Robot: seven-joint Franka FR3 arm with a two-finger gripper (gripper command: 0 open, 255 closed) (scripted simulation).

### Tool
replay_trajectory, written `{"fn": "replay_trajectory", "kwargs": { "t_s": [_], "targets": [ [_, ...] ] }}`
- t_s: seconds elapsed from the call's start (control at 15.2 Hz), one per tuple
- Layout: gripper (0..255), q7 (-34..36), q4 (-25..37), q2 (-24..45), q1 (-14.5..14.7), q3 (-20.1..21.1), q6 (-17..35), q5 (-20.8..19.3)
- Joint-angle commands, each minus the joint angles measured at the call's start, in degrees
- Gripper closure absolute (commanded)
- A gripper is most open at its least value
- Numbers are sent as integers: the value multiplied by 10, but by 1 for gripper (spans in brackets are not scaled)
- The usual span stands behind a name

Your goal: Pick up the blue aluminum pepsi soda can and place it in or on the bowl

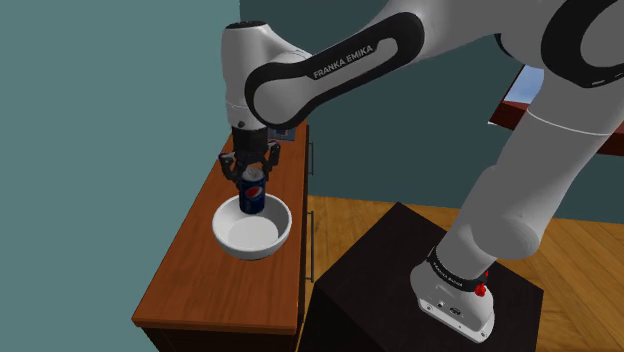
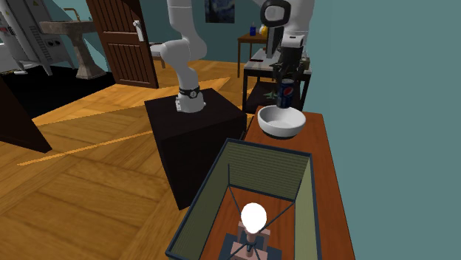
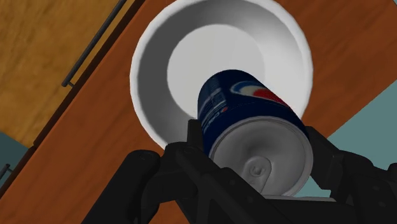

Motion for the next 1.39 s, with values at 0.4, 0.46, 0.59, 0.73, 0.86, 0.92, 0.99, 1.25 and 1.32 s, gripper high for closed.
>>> {"fn": "replay_trajectory", "kwargs": {
  "t_s": [0.4, 0.46, 0.59, 0.73, 0.86, 0.92, 0.99, 1.25, 1.32],
  "targets": [
    [255, 10, -28, 32, 2, -2, 58, -16],
    [255, 12, -31, 37, 2, -2, 66, -18],
    [255, 13, -33, 40, 2, -2, 71, -20],
    [255, 13, -33, 40, 2, -2, 71, -20],
    [255, 13, -33, 40, 2, -2, 71, -20],
    [255, 13, -33, 40, 2, -2, 71, -20],
    [255, 13, -33, 40, 2, -2, 71, -20],
    [0, 13, -33, 40, 2, -2, 71, -20],
    [0, 13, -33, 40, 2, -2, 71, -20]
  ]
}}
